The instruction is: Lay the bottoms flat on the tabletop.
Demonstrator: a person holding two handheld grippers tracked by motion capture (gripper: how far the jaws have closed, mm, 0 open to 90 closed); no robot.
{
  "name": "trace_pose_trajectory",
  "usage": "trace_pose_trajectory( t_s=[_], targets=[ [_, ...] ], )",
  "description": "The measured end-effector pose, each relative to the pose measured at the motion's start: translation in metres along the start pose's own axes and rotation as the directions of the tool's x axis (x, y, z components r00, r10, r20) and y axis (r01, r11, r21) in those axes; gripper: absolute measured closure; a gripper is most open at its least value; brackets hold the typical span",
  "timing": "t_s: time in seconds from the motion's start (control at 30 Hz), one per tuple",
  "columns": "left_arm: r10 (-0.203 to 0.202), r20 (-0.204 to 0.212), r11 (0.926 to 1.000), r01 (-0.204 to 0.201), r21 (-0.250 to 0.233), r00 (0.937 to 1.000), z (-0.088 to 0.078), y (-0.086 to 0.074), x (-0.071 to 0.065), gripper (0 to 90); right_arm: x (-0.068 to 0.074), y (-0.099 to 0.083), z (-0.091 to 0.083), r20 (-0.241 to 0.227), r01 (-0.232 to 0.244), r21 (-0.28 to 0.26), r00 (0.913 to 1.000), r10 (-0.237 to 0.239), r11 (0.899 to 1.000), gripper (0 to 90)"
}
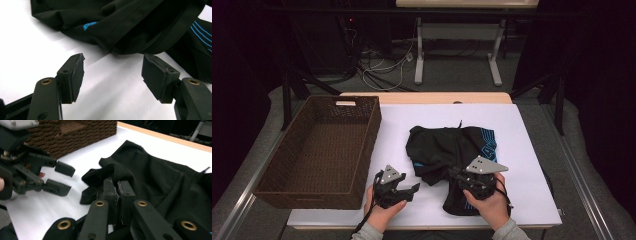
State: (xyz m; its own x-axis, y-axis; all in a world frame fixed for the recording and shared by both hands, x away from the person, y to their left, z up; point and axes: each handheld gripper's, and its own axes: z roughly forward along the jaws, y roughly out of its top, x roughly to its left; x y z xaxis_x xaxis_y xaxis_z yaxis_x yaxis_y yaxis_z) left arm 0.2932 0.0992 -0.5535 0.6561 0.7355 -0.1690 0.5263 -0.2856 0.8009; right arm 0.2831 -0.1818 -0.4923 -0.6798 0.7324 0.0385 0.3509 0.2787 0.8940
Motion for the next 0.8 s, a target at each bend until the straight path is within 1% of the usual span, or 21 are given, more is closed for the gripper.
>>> trace_pose_trajectory(
  t_s=[0.03, 0.07, 0.1, 0.13, 0.2, 0.23, 0.27, 0.37, 0.43, 0.53, 0.57, 0.6, 0.63, 0.67, 0.7, 0.73, 0.8],
  targets=[
    [0.002, -0.006, 1.0, -0.002, -0.001, 1.0, 0.003, 0.001, -0.001, 34.9, -0.002, 0.0, 0.0, 0.005, 0.0, -0.007, 1.0, 0.0, 1.0, 86.8],
    [-0.003, -0.002, 1.0, 0.003, 0.001, 1.0, 0.006, 0.002, -0.001, 35.1, -0.004, 0.0, -0.001, 0.008, -0.012, -0.007, 0.9999, 0.012, 1.0, 86.8],
    [0.0, -0.003, 1.0, 0.0, -0.002, 1.0, 0.008, 0.003, -0.001, 35.7, -0.006, -0.001, -0.002, 0.013, -0.014, -0.009, 0.9998, 0.014, 1.0, 86.8],
    [-0.01, 0.0, 1.0, 0.01, -0.001, 1.0, 0.011, 0.004, -0.002, 36.3, -0.007, -0.001, -0.002, 0.016, -0.013, -0.007, 0.9998, 0.013, 1.0, 86.8],
    [-0.005, -0.003, 1.0, 0.005, -0.003, 1.0, 0.016, 0.008, -0.004, 39.7, -0.009, -0.002, -0.002, 0.023, -0.017, -0.004, 0.9996, 0.017, 1.0, 86.8],
    [0.003, 0.0, 1.0, -0.003, -0.002, 1.0, 0.019, 0.011, -0.004, 41.6, -0.01, -0.002, -0.002, 0.022, -0.018, -0.007, 0.9996, 0.018, 1.0, 86.8],
    [0.007, -0.005, 1.0, -0.007, -0.004, 1.0, 0.023, 0.013, -0.005, 43.7, -0.011, -0.002, -0.002, 0.026, -0.017, -0.007, 0.9995, 0.017, 1.0, 86.7],
    [0.006, -0.009, 0.9999, -0.006, 0.009, 0.9999, 0.032, 0.017, -0.004, 47.8, -0.012, -0.003, -0.003, 0.038, -0.019, -0.014, 0.9991, 0.019, 1.0, 86.8],
    [-0.018, -0.004, 0.9996, 0.018, 0.022, 0.9998, 0.037, 0.016, -0.003, 49.0, -0.015, -0.003, -0.005, 0.045, -0.027, -0.016, 0.9986, 0.028, 1.0, 86.8],
    [-0.021, -0.017, 0.9991, 0.022, 0.035, 0.9996, 0.039, 0.015, -0.002, 52.0, -0.019, -0.004, -0.007, 0.053, -0.041, -0.021, 0.9977, 0.042, 0.999, 86.8],
    [-0.026, -0.016, 0.9989, 0.026, 0.04, 0.9995, 0.039, 0.015, -0.001, 54.1, -0.021, -0.004, -0.008, 0.05, -0.049, -0.022, 0.9975, 0.05, 0.999, 86.8],
    [-0.037, -0.017, 0.9986, 0.037, 0.038, 0.9992, 0.04, 0.016, -0.001, 56.8, -0.022, -0.005, -0.008, 0.051, -0.047, -0.021, 0.9975, 0.048, 0.999, 86.7],
    [-0.04, -0.016, 0.9985, 0.041, 0.037, 0.9991, 0.04, 0.016, 0.0, 59.7, -0.023, -0.005, -0.009, 0.053, -0.057, -0.023, 0.9969, 0.058, 0.998, 86.7],
    [-0.039, -0.012, 0.9984, 0.04, 0.039, 0.9992, 0.04, 0.017, 0.0, 62.7, -0.023, -0.006, -0.009, 0.052, -0.056, -0.027, 0.997, 0.057, 0.998, 86.7],
    [-0.035, -0.008, 0.9984, 0.035, 0.045, 0.9994, 0.04, 0.017, 0.0, 67.1, -0.022, -0.006, -0.009, 0.052, -0.056, -0.027, 0.997, 0.057, 0.998, 86.7],
    [-0.014, -0.01, 0.9985, 0.015, 0.053, 0.9998, 0.039, 0.017, 0.0, 71.8, -0.021, -0.006, -0.009, 0.053, -0.058, -0.023, 0.9968, 0.059, 0.998, 86.8],
    [-0.003, -0.021, 0.9979, 0.004, 0.064, 0.9998, 0.037, 0.017, 0.0, 79.1, -0.02, -0.006, -0.009, 0.05, -0.048, -0.018, 0.9976, 0.049, 0.999, 86.8]
  ],
)
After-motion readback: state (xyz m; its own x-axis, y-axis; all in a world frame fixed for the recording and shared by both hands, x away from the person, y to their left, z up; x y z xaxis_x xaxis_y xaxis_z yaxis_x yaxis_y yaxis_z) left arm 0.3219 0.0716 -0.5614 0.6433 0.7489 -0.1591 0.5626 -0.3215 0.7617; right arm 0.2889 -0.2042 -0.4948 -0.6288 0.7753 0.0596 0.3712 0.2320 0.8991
